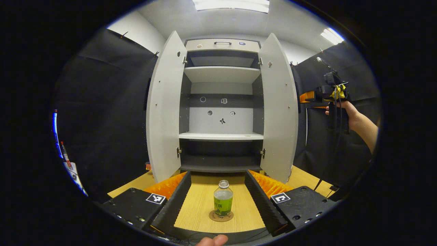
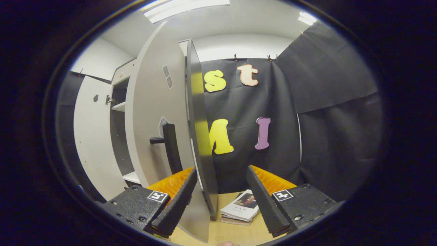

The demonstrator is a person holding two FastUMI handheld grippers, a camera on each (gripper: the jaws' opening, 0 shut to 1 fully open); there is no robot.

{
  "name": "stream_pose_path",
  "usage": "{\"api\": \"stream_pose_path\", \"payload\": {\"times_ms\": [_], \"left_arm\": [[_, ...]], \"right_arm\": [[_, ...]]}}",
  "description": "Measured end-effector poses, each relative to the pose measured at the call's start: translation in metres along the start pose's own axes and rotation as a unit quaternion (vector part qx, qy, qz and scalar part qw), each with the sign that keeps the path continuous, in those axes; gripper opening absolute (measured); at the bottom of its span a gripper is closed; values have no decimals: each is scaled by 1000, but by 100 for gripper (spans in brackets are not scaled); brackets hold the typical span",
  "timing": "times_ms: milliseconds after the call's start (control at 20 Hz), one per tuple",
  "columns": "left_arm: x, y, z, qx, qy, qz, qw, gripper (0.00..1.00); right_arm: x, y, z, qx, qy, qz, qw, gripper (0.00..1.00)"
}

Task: Grasp the bottle in the cabinet with the left hand and place it on the coaster, then close the right door with the right hand and the left door with the left hand.

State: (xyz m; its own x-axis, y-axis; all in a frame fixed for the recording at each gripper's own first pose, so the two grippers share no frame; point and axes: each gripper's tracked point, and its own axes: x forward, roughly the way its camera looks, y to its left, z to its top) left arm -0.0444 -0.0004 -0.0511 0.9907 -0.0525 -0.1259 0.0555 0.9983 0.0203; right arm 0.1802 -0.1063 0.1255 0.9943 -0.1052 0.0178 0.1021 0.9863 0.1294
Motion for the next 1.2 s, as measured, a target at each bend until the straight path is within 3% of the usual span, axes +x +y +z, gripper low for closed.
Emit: {"api": "stream_pose_path", "payload": {"times_ms": [150, 400, 600, 1200], "left_arm": [[3, 0, -5, -4, 7, 1, 1000, 96], [3, 3, -1, -1, -3, -1, 1000, 96], [-2, 7, -9, -11, 8, -1, 1000, 96], [-19, 52, -15, -15, 15, 53, 998, 95]], "right_arm": [[-4, 6, 2, -22, -6, -3, 1000, 94], [-7, 18, 11, -113, -13, -34, 993, 96], [-8, 51, -2, -77, 6, 12, 997, 94], [22, 139, -17, -70, 7, 76, 995, 96]]}}
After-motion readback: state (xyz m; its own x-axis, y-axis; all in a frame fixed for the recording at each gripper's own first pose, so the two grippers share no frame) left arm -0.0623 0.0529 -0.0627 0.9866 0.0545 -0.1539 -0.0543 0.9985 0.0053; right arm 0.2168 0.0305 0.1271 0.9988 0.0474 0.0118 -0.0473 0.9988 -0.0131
